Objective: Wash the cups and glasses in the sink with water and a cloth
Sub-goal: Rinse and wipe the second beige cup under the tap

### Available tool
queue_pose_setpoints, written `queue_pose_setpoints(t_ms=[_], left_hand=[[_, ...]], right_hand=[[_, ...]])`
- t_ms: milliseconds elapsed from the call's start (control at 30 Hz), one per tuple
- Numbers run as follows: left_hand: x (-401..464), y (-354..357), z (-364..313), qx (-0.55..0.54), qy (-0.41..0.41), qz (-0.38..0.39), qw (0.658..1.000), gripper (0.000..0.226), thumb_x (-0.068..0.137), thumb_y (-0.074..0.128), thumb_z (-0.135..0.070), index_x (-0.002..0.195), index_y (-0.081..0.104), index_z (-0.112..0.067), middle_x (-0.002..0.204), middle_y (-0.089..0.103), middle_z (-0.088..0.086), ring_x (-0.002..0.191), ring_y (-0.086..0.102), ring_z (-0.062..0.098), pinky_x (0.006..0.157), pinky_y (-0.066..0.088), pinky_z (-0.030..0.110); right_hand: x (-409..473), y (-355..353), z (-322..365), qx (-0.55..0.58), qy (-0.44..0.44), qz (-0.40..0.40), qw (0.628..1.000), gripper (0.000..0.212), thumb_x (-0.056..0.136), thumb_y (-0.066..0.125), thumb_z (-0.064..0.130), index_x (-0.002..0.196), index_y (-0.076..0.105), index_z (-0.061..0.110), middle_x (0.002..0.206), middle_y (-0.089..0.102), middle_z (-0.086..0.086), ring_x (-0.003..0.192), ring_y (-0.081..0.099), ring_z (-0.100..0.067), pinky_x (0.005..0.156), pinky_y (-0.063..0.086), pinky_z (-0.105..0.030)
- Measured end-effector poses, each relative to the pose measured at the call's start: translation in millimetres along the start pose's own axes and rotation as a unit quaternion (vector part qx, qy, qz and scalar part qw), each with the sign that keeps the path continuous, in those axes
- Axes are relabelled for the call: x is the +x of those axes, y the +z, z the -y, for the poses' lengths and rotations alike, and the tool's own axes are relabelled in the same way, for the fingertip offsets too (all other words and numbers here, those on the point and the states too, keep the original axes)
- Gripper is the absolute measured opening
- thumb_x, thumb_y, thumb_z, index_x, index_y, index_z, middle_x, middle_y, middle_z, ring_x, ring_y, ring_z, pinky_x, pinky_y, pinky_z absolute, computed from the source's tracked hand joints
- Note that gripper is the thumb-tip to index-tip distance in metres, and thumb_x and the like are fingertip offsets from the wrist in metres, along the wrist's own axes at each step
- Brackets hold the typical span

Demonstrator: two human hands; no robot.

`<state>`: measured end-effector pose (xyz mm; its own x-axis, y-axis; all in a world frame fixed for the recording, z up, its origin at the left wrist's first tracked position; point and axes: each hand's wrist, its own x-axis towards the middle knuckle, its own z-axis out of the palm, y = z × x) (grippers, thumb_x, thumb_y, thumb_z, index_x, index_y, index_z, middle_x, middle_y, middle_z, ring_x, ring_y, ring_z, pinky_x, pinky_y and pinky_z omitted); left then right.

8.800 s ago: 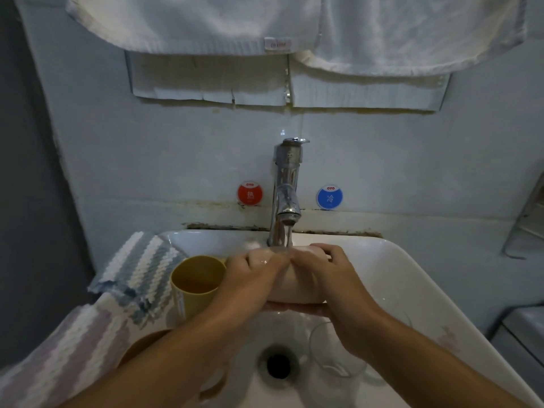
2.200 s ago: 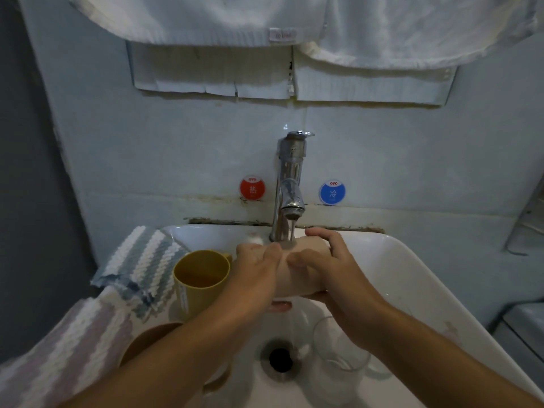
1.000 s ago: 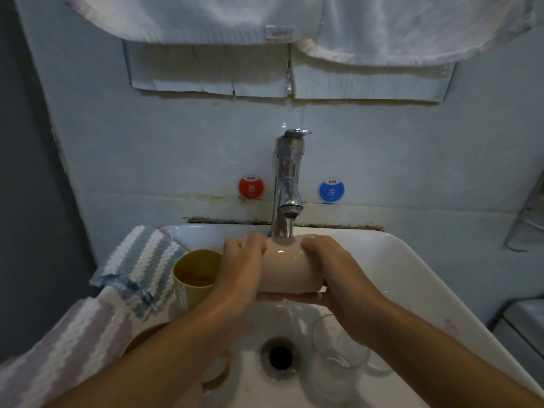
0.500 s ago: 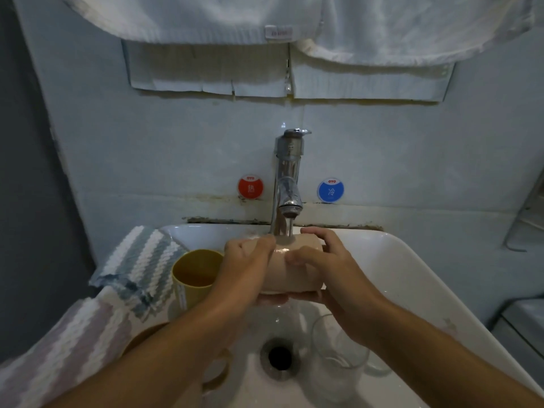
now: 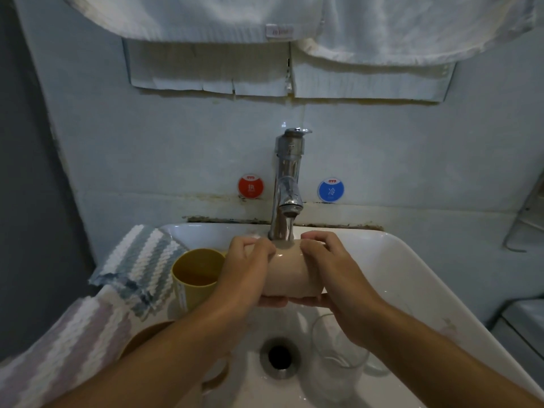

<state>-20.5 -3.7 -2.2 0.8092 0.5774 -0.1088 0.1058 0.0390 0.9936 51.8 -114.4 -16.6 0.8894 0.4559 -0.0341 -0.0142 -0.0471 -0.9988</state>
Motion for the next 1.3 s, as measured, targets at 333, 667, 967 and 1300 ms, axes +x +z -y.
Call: queue_pose_setpoints(t_ms=[333,667,967,1300], left_hand=[[0.7,-0.9,-2.5,0.000,0.018,-0.028,0.999,0.018,0.101,0.044,-0.032,0.116,0.054,-0.028,0.109,0.051,0.008,0.093,0.061,0.032,0.066,0.062,0.046],[3.3,-0.8,-3.8,0.008,0.024,-0.016,1.000,0.019,0.099,0.044,-0.027,0.114,0.055,-0.028,0.103,0.048,0.002,0.091,0.058,0.029,0.074,0.060,0.054],[-0.2,-1.4,-0.6,-0.049,-0.035,-0.001,0.998,0.031,0.100,0.048,-0.037,0.127,0.046,-0.022,0.115,0.048,0.011,0.099,0.057,0.030,0.071,0.061,0.052],[-2.7,1.1,1.5,-0.004,0.023,0.017,1.000,0.020,0.097,0.054,-0.027,0.117,0.052,-0.027,0.102,0.045,-0.004,0.091,0.056,0.025,0.066,0.062,0.046]], right_hand=[[0.7,0.6,-2.4,-0.020,0.010,0.023,0.999,0.036,0.093,0.062,0.030,0.126,0.048,0.033,0.124,0.047,0.001,0.106,0.055,-0.026,0.078,0.062,-0.041],[0.0,-0.6,-2.4,0.026,0.058,-0.010,0.998,0.024,0.100,0.049,0.034,0.123,0.050,0.026,0.126,0.048,-0.008,0.109,0.056,-0.032,0.077,0.061,-0.049],[2.8,0.8,-3.5,0.039,0.008,-0.031,0.999,0.029,0.092,0.057,0.023,0.118,0.052,0.035,0.122,0.047,-0.002,0.107,0.052,-0.027,0.085,0.059,-0.050],[2.6,1.7,-5.9,0.039,0.052,-0.022,0.998,0.030,0.097,0.055,0.030,0.125,0.048,0.037,0.125,0.043,-0.002,0.109,0.052,-0.031,0.077,0.061,-0.051]])
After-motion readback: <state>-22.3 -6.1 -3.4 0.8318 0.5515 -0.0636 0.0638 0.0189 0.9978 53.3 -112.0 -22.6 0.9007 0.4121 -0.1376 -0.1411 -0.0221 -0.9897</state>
